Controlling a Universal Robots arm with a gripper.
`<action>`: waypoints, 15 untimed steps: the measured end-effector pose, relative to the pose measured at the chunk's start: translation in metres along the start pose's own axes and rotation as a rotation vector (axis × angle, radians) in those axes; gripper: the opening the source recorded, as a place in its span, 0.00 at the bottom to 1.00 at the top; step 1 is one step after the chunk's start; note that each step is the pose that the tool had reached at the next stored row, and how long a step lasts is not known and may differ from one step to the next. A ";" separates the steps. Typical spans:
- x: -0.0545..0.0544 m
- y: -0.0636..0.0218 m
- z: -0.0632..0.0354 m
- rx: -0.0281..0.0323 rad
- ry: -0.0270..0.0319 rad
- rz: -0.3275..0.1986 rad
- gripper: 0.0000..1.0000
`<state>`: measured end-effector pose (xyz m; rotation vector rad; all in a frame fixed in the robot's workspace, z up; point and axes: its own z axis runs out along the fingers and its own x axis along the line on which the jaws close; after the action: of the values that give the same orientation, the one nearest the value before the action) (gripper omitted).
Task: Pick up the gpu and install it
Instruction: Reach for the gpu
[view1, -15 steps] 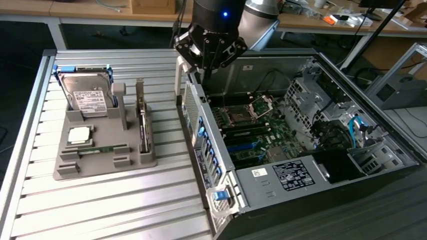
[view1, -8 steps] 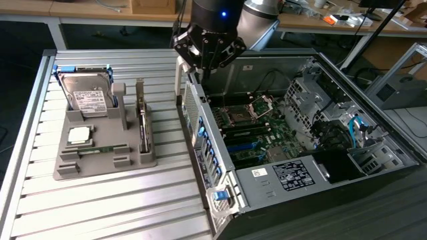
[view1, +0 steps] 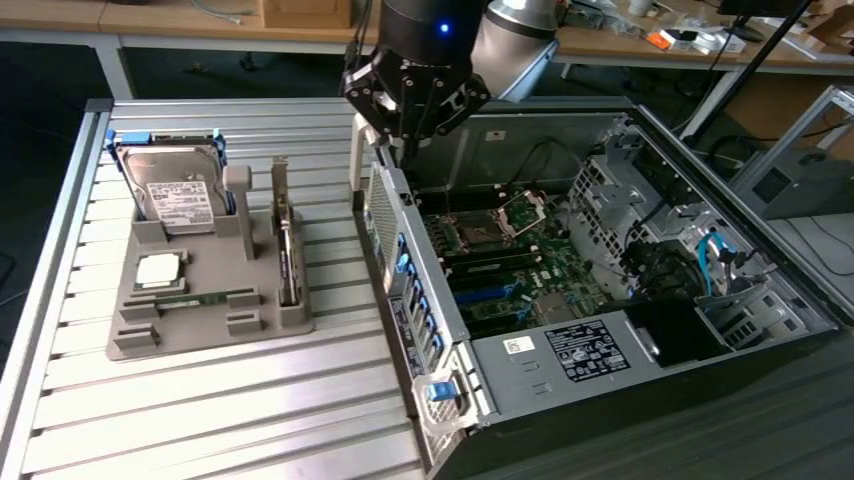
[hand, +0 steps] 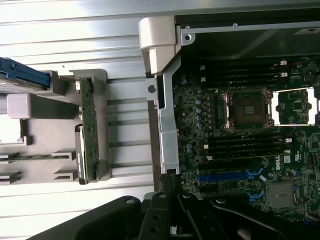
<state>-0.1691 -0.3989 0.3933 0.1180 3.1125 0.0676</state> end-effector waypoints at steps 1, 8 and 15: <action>0.000 0.0000 0.0000 0.0000 0.0000 0.000 0.11; 0.002 -0.0001 0.0000 0.0000 0.0000 0.000 0.11; 0.006 -0.0004 -0.0002 0.0000 0.0000 0.000 0.11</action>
<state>-0.1747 -0.3989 0.3933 0.1181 3.1125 0.0676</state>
